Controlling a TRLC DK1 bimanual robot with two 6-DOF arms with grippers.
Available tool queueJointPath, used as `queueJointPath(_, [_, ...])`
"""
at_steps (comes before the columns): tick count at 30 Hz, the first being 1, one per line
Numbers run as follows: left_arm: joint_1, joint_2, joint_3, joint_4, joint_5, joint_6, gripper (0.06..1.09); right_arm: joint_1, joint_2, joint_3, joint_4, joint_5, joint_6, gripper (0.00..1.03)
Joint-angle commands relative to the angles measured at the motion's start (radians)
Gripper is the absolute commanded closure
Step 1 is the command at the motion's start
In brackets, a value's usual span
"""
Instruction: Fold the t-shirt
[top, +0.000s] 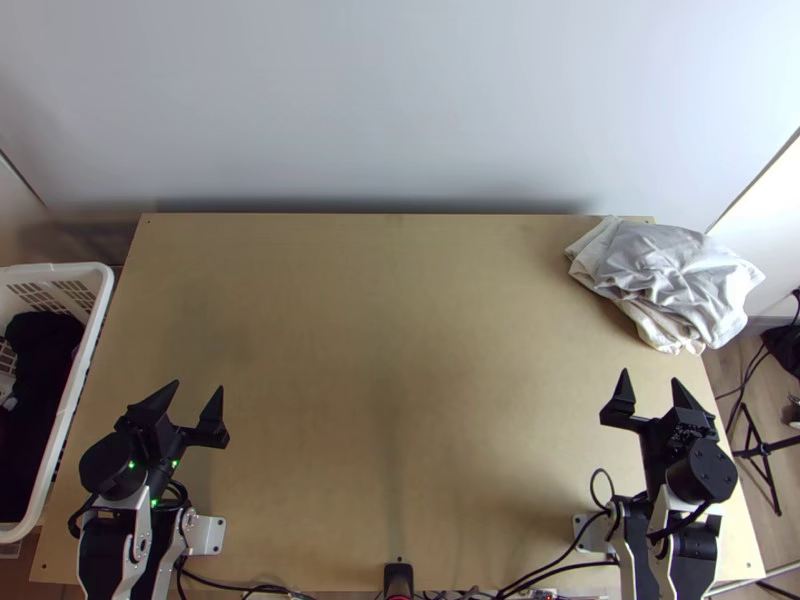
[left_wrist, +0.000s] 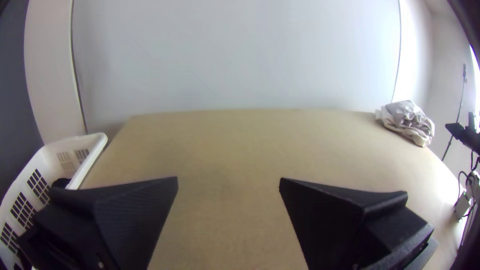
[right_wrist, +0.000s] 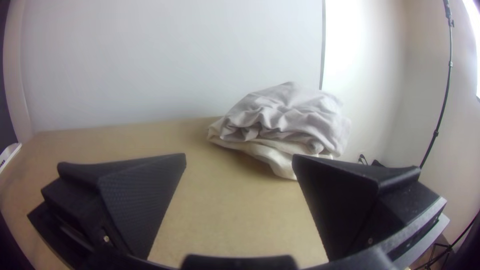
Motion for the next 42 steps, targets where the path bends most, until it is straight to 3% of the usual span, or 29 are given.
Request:
queueJointPath(1, [0.000, 0.000, 0.000, 0.000, -0.002, -0.001, 0.10, 0.000, 0.000, 0.000, 0.000, 0.000, 0.000, 0.04])
queueJointPath(31, [0.000, 0.000, 0.000, 0.000, -0.002, 0.000, 0.10, 0.006, 0.000, 0.000, 0.002, -0.001, 0.005, 0.04])
queueJointPath(38, [-0.001, 0.000, 0.000, 0.000, 0.000, 0.002, 0.10, 0.212, 0.000, -0.001, 0.003, -0.001, 0.011, 0.04])
queueJointPath(42, [0.003, -0.001, 0.010, -0.050, -0.005, 0.043, 0.10, 0.236, 0.000, 0.003, -0.023, -0.003, 0.009, 0.04])
